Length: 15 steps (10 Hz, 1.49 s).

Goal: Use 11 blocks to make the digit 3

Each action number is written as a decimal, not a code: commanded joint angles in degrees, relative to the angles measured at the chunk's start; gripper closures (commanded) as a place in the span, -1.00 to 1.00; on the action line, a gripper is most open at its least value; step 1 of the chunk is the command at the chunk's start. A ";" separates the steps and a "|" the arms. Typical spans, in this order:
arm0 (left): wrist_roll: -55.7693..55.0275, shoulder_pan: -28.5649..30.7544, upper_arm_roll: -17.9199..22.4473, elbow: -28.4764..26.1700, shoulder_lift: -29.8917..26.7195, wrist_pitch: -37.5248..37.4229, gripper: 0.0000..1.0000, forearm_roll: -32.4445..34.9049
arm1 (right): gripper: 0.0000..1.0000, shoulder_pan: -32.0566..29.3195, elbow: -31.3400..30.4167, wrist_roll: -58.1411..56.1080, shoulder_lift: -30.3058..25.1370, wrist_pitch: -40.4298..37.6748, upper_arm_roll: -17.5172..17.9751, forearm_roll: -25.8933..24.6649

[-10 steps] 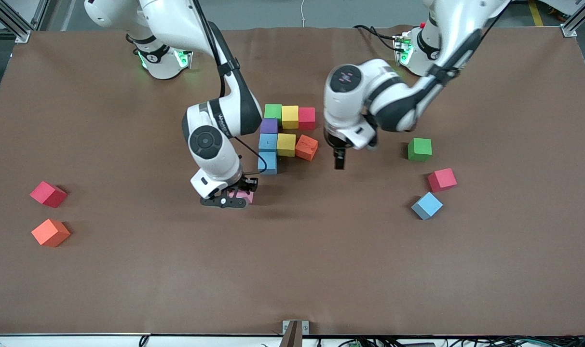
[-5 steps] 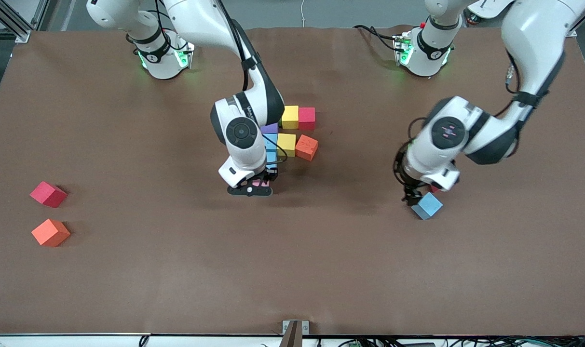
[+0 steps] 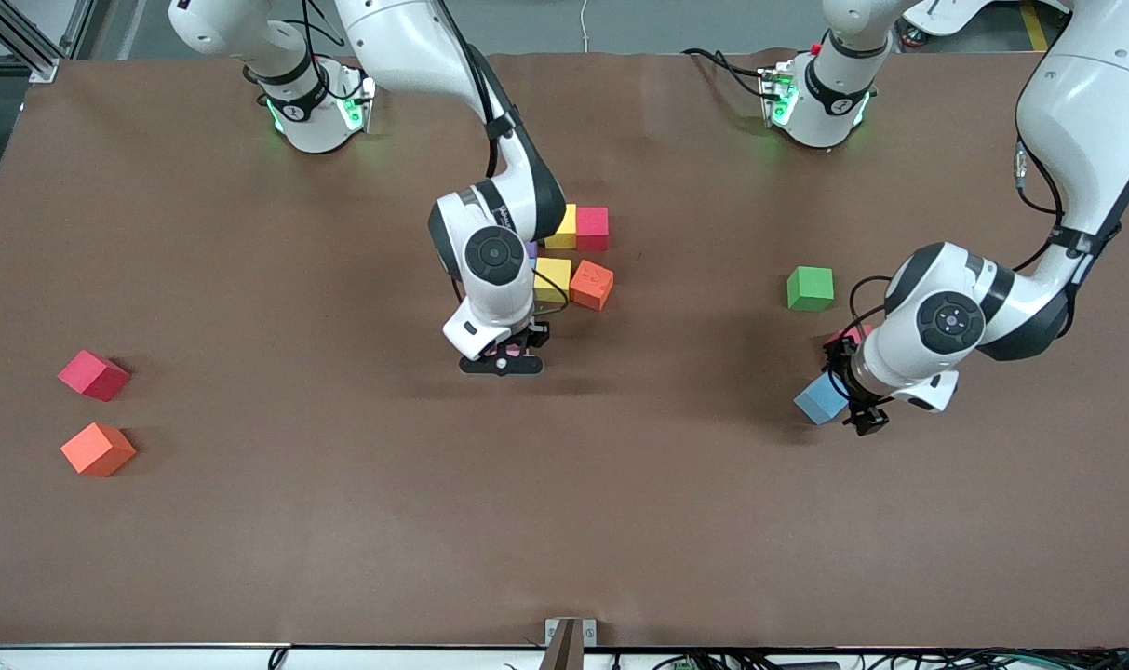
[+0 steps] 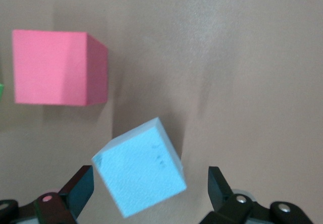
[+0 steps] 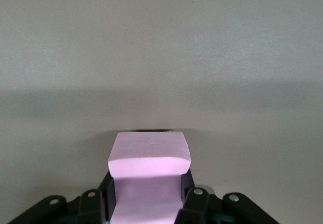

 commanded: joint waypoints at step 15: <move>-24.81 -2.29 0.59 2.19 1.73 0.16 -1.00 2.04 | 0.35 1.39 0.92 2.81 1.86 -0.28 -0.28 -0.75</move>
